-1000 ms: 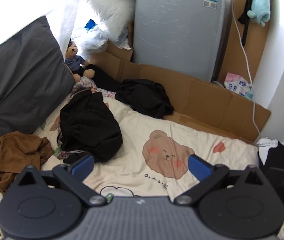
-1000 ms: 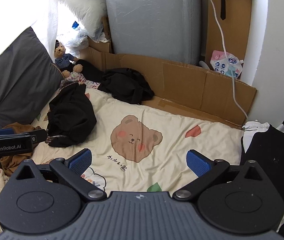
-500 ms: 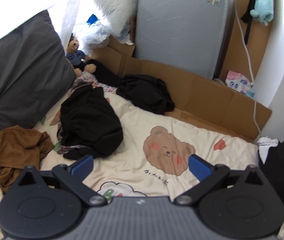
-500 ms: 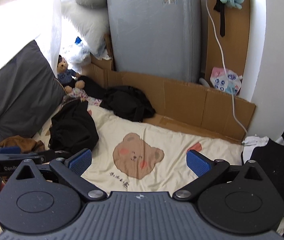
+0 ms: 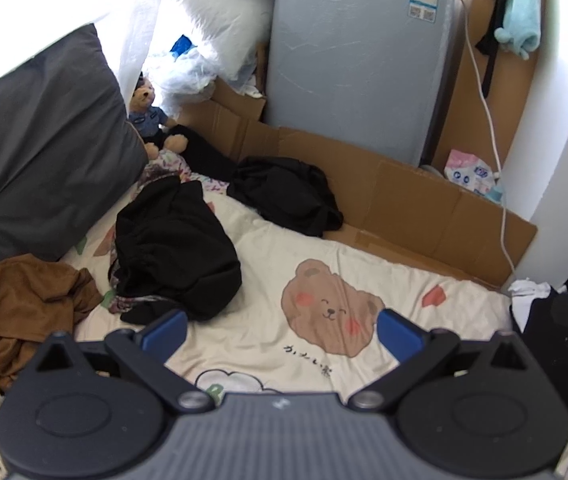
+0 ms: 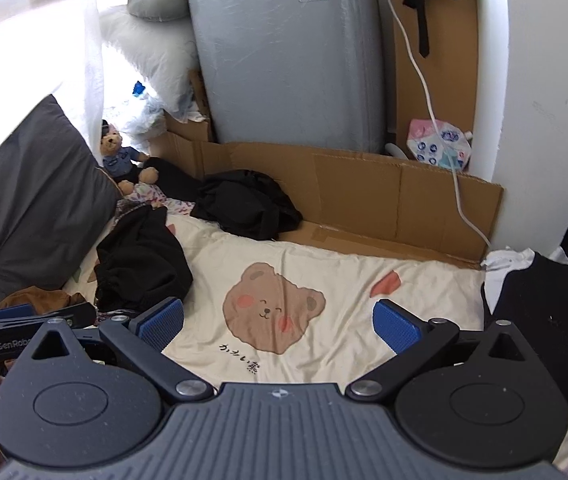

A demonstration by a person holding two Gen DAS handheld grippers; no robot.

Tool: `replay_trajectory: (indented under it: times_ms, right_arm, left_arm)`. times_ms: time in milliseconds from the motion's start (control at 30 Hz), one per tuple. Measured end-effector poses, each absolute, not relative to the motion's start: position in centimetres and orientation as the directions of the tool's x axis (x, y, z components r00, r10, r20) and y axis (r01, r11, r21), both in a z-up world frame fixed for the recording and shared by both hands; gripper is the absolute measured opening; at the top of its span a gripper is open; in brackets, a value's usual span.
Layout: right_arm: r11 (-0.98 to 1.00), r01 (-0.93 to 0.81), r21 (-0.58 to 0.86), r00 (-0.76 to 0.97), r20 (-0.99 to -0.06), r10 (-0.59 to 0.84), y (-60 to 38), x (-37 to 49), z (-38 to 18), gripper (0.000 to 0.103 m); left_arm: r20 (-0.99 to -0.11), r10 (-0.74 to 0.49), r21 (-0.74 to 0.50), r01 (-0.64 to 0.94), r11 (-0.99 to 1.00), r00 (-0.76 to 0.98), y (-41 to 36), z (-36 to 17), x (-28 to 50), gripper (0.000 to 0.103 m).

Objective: Fold clothes
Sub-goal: 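Move both grippers toward the black pants on the bed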

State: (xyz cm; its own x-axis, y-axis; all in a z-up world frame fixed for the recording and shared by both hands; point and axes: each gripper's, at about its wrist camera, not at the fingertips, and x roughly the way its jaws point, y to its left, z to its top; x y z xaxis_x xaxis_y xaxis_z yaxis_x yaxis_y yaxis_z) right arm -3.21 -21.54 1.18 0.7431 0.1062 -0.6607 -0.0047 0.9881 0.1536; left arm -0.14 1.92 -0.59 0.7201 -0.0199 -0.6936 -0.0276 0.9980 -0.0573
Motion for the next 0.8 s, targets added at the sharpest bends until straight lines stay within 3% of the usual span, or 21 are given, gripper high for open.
replay_trajectory:
  times_ms: [433, 800]
  right_arm:
    - [0.994, -0.024, 0.102, 0.673, -0.734, 0.092, -21.1, -2.9, 0.0, 0.103]
    - [0.992, -0.063, 0.111, 0.62, -0.774, 0.126, -19.9, -2.7, -0.1, 0.103]
  left_arm:
    - [-0.737, -0.025, -0.062, -0.03, 0.998, 0.676, 2.0, -0.1, -1.2, 0.102]
    - [-0.706, -0.058, -0.102, -0.02, 0.995, 0.706, 3.1, 1.6, -3.1, 0.103]
